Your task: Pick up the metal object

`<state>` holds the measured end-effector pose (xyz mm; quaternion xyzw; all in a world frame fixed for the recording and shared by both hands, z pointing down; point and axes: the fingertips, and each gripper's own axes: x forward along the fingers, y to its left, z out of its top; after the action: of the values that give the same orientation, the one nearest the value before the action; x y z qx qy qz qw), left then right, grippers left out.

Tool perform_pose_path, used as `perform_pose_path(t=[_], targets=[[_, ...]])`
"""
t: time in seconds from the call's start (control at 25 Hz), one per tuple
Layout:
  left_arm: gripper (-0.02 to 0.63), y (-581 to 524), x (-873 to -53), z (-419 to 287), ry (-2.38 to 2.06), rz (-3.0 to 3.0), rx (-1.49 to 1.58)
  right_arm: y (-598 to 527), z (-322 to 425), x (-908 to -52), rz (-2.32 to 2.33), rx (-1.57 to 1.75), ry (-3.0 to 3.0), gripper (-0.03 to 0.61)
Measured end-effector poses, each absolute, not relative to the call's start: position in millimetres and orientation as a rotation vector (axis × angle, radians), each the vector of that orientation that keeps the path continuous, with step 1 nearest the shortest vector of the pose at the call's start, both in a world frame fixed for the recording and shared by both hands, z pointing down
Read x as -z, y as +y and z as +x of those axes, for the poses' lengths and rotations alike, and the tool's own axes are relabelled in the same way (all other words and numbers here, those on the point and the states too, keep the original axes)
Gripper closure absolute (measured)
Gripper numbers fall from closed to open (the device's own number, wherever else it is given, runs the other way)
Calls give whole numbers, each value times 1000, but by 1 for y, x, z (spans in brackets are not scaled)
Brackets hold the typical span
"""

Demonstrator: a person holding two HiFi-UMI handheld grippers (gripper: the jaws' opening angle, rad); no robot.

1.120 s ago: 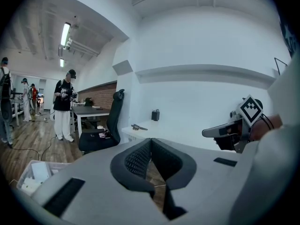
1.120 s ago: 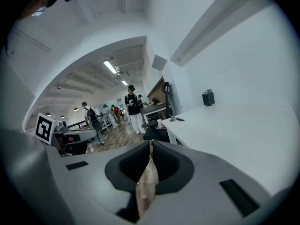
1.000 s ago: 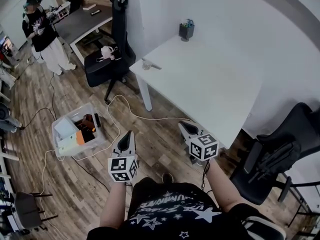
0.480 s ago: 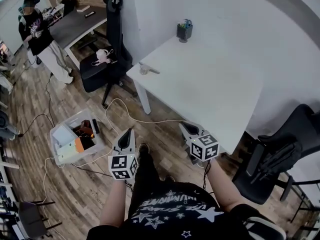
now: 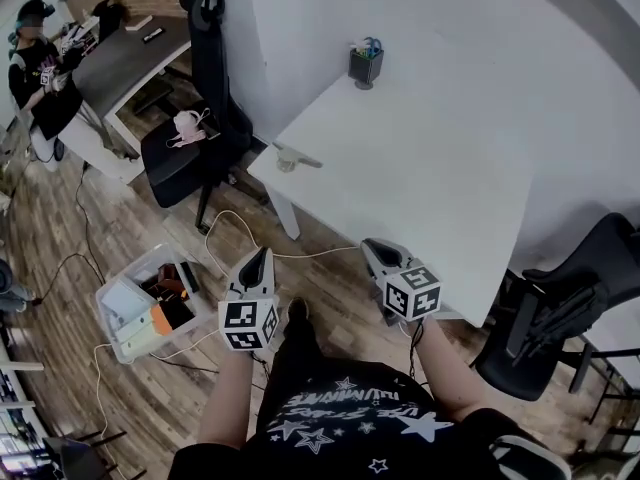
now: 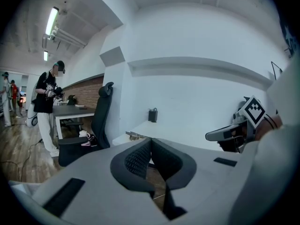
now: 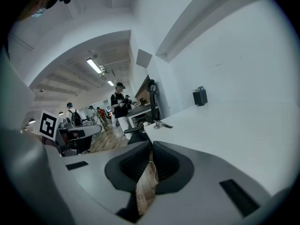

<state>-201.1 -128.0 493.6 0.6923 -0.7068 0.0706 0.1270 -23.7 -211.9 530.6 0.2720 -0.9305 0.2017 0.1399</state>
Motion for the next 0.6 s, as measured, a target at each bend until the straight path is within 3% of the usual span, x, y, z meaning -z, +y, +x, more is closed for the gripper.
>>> perform_pose_path(t=[0.6], targets=[[592, -279, -505, -283, -1815, 2254, -427, -318, -95, -528, 1030, -630, -2601, 523]])
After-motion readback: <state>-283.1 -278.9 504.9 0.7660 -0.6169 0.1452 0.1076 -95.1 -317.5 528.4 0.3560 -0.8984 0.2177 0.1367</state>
